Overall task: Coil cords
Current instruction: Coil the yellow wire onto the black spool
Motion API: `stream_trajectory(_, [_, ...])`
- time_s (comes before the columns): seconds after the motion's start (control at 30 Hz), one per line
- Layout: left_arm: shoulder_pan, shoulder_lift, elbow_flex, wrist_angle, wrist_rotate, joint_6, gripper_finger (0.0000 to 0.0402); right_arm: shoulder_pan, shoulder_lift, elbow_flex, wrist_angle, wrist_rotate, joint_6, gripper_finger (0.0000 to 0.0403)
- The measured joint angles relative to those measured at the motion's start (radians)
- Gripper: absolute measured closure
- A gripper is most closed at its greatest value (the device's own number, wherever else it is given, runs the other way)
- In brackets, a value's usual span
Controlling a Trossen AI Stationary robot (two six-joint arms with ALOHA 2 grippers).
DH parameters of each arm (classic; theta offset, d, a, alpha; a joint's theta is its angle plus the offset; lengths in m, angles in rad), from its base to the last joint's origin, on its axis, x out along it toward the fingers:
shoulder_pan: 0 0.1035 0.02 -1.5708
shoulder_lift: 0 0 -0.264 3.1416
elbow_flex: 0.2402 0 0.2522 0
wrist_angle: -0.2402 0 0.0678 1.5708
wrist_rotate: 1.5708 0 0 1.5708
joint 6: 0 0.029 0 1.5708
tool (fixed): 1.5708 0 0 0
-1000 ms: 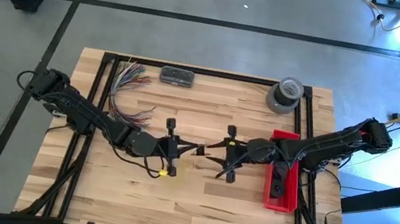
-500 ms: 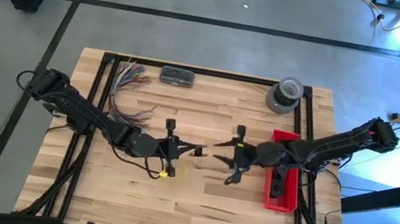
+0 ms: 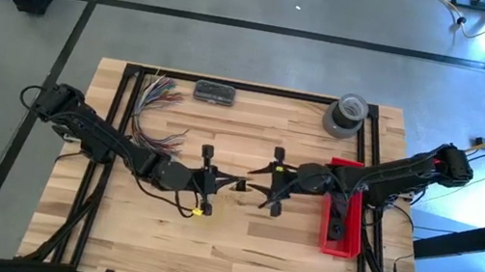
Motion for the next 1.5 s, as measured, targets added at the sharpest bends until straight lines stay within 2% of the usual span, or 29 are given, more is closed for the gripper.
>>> stream_trajectory(0.1, [-0.003,0.0,0.0,0.004,0.0,0.0,0.0401,-0.01,0.018,0.0,-0.002,-0.025,-0.036,0.0302])
stream_trajectory(0.23, [-0.003,0.0,0.0,0.003,0.009,0.001,0.0393,-0.008,0.022,0.0,-0.005,-0.028,-0.096,0.0381])
stream_trajectory(0.27, [-0.004,0.001,0.0,0.004,0.01,-0.004,0.0391,-0.008,0.022,0.0,-0.003,-0.027,-0.099,0.039])
stream_trajectory(0.4, [-0.003,-0.002,0.002,-0.007,0.007,-0.048,0.0371,-0.008,0.023,0.0,0.003,-0.011,-0.105,0.0385])
stream_trajectory(0.63, [-0.036,-0.123,0.122,-0.477,-0.098,-0.201,0.0301,-0.008,-0.039,0.0,-0.07,0.085,-0.118,0.0392])
stream_trajectory(0.7, [-0.046,-0.159,0.15,-0.559,-0.148,-0.231,0.0288,-0.008,-0.059,0.0,-0.087,0.096,-0.116,0.0396])
stream_trajectory(0.77, [-0.052,-0.181,0.152,-0.572,-0.185,-0.254,0.0282,-0.007,-0.071,0.0,-0.089,0.096,-0.115,0.0397])
stream_trajectory(0.8, [-0.052,-0.189,0.152,-0.578,-0.167,-0.275,0.0282,-0.007,-0.073,0.0,-0.09,0.097,-0.113,0.0396])
stream_trajectory(0.93, [-0.041,-0.2,0.152,-0.597,0.096,-0.313,0.0285,-0.007,-0.074,0.0,-0.091,0.094,-0.108,0.0397])
stream_trajectory(1.0, [-0.038,-0.194,0.152,-0.625,0.096,-0.308,0.029,-0.007,-0.074,0.0,-0.09,0.075,-0.097,0.0398])
stream_trajectory(1.1, [-0.034,-0.164,0.152,-0.724,-0.072,-0.223,0.03,-0.007,-0.074,0.0,-0.097,0.069,-0.09,0.0398])
stream_trajectory(1.3, [-0.002,-0.101,0.151,-1.027,-0.487,0.096,0.0316,-0.007,-0.074,0.0,-0.16,0.104,-0.088,0.0399])
stream_trajectory(1.4, [0.029,-0.098,0.151,-1.178,-0.579,0.204,0.032,-0.007,-0.09,-0.001,-0.199,0.114,-0.087,0.0399])
stream_trajectory(1.5, [0.052,-0.1,0.151,-1.27,-0.586,0.259,0.0321,-0.007,-0.134,-0.001,-0.228,0.133,-0.087,0.04])
